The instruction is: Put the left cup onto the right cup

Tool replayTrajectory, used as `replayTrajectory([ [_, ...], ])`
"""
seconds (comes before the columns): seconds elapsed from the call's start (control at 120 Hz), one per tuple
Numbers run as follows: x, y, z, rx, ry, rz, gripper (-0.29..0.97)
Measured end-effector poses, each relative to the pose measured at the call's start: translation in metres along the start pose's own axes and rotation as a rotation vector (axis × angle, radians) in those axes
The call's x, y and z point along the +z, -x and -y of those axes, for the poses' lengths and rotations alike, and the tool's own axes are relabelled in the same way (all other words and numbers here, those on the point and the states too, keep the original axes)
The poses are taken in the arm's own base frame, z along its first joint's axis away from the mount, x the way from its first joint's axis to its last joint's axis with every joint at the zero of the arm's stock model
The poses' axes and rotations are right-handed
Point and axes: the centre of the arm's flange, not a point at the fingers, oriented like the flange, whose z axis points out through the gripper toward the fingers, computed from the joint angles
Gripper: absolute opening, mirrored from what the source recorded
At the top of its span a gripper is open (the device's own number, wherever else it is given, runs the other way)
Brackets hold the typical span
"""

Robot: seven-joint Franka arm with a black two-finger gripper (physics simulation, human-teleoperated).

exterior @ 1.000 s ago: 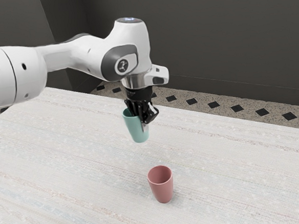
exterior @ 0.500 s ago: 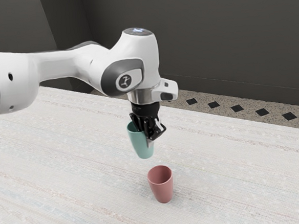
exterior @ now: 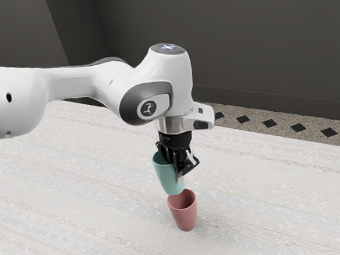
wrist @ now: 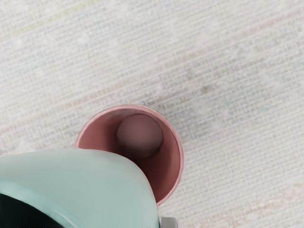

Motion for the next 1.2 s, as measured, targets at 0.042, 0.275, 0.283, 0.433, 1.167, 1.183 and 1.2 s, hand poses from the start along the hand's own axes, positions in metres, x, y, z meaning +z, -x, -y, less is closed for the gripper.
replayTrajectory([
  [0.042, 0.002, 0.001, -0.002, -0.001, 0.000, 0.000, -0.10],
  [0.275, 0.014, 0.000, -0.007, -0.016, 0.000, -0.004, -0.10],
  [0.283, 0.015, 0.000, -0.007, -0.016, 0.000, -0.005, -0.10],
  [0.433, 0.018, -0.004, -0.007, -0.028, 0.001, -0.016, -0.10],
  [1.167, 0.038, -0.015, -0.011, -0.063, 0.002, -0.016, -0.10],
  [1.183, 0.038, -0.015, -0.011, -0.064, 0.002, -0.015, -0.10],
  [1.2, 0.039, -0.015, -0.011, -0.064, 0.001, -0.014, -0.10],
])
